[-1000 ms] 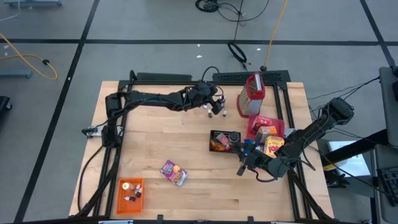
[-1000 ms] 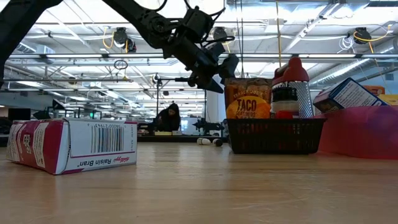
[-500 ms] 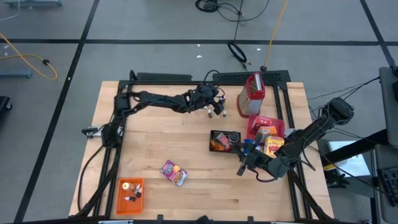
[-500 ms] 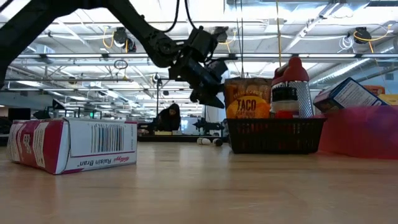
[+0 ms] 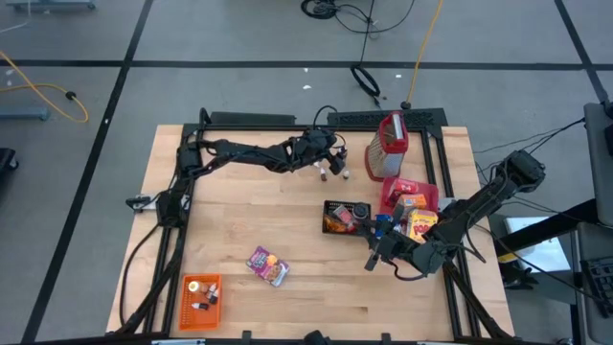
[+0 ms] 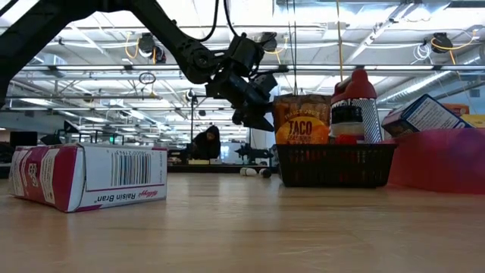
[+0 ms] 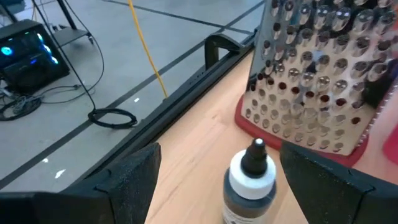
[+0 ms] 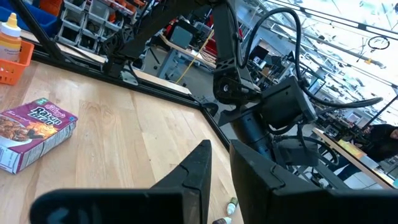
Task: Pick & Place Kitchen Items
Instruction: Put the large black food coloring bottle into the orange bin
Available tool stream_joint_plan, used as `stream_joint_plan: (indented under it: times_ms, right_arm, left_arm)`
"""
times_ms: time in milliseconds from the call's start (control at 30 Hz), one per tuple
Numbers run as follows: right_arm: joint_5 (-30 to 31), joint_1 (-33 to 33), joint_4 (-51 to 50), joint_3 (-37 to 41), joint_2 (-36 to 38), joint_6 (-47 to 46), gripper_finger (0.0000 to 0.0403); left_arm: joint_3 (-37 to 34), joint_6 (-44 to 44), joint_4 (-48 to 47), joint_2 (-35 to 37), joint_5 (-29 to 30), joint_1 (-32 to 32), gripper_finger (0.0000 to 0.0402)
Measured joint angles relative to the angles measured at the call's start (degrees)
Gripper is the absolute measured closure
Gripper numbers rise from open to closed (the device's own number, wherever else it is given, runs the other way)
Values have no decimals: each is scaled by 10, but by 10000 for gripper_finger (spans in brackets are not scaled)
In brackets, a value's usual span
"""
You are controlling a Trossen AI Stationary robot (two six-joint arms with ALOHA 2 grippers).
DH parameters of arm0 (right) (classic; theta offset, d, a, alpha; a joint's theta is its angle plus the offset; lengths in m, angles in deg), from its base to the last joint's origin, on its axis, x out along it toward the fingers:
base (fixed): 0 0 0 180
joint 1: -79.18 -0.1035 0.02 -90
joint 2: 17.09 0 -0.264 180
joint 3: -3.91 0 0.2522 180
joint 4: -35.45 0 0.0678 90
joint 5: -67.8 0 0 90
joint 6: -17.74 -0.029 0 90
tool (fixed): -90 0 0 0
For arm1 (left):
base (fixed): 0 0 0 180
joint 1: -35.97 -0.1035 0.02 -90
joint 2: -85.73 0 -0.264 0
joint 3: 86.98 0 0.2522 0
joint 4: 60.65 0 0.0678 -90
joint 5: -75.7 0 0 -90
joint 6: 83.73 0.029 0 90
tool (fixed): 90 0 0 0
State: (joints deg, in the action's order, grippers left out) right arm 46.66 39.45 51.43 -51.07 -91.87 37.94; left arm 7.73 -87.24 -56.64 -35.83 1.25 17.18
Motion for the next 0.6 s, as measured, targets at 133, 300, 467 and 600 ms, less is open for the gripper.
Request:
stream_joint_plan:
  times_ms: [133, 300, 467, 600]
  right_arm:
    - [0, 0, 0, 0, 0, 0, 348]
    - [0, 5, 0, 0, 0, 0, 348]
    - [-1, 12, 0, 0, 0, -2, 348]
    - [-1, 12, 0, 0, 0, -5, 348]
  left_arm:
    - [9, 9, -15, 0, -5, -2, 69]
    - [18, 8, -33, 0, -20, -10, 77]
    - [18, 12, -33, 0, -43, -14, 135]
    - [18, 36, -32, 0, -54, -13, 189]
